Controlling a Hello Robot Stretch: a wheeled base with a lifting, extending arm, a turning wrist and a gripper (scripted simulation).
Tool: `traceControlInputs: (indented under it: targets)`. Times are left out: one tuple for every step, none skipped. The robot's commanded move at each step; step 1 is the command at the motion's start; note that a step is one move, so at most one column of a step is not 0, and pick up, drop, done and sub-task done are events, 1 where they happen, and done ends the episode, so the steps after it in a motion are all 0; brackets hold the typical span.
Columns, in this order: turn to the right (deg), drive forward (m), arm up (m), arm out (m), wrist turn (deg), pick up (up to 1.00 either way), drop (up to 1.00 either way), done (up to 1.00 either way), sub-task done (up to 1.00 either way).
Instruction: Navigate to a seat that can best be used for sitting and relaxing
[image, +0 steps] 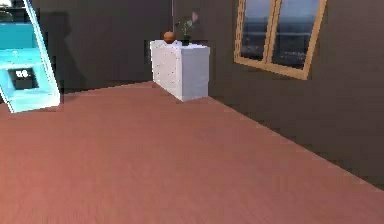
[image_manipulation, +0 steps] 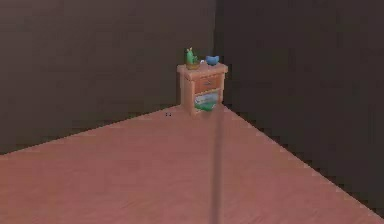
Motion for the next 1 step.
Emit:
traceControlInputs:
  targets:
    - [-45.0, 0.00, 0.00, 0.00, 0.0, 0.00, 0.00, 0.00, 0.00]
